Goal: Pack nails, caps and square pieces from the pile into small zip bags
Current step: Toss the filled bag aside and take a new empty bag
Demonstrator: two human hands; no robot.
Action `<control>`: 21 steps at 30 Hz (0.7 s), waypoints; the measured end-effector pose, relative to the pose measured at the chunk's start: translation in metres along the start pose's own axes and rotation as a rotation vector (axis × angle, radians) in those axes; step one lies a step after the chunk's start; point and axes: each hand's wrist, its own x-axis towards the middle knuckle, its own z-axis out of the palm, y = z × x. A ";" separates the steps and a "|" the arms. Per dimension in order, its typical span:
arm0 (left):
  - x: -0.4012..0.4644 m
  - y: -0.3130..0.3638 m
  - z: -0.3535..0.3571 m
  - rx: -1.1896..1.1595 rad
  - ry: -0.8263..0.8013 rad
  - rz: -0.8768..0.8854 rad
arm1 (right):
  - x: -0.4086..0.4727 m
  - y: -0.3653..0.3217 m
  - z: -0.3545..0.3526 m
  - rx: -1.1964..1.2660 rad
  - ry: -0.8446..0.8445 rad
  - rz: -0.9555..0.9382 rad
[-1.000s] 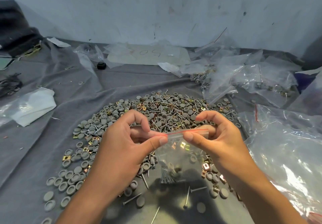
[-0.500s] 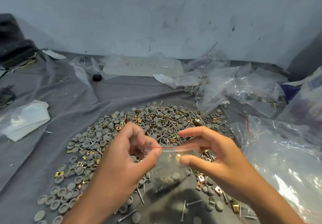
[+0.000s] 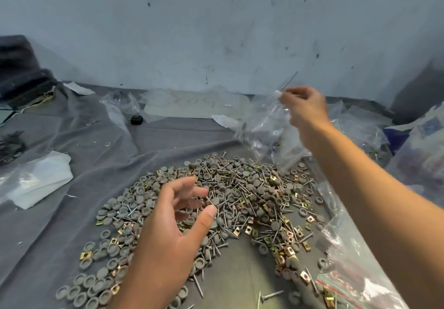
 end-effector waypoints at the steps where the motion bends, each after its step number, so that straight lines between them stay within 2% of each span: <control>1: 0.000 0.001 0.001 0.005 0.002 0.000 | 0.014 0.005 -0.007 0.019 0.061 0.068; 5: -0.001 0.004 0.003 0.026 -0.001 -0.007 | 0.028 0.045 -0.043 -0.081 0.017 0.297; 9: -0.003 0.006 0.004 0.076 -0.009 -0.006 | -0.019 0.062 -0.093 -0.304 -0.065 0.229; 11: -0.004 0.007 0.005 0.108 -0.024 0.004 | -0.060 0.069 -0.130 -0.559 -0.212 0.149; 13: -0.004 0.007 0.007 0.125 -0.039 0.013 | -0.102 0.087 -0.168 -0.990 -0.376 0.144; 15: -0.005 0.008 0.009 0.125 -0.059 0.015 | -0.138 0.110 -0.192 -1.358 -0.396 0.199; 16: -0.005 0.008 0.010 0.125 -0.067 0.014 | -0.152 0.117 -0.196 -1.399 -0.362 0.199; 21: -0.007 0.006 0.014 0.152 -0.093 0.009 | -0.173 0.127 -0.197 -1.128 -0.057 -0.009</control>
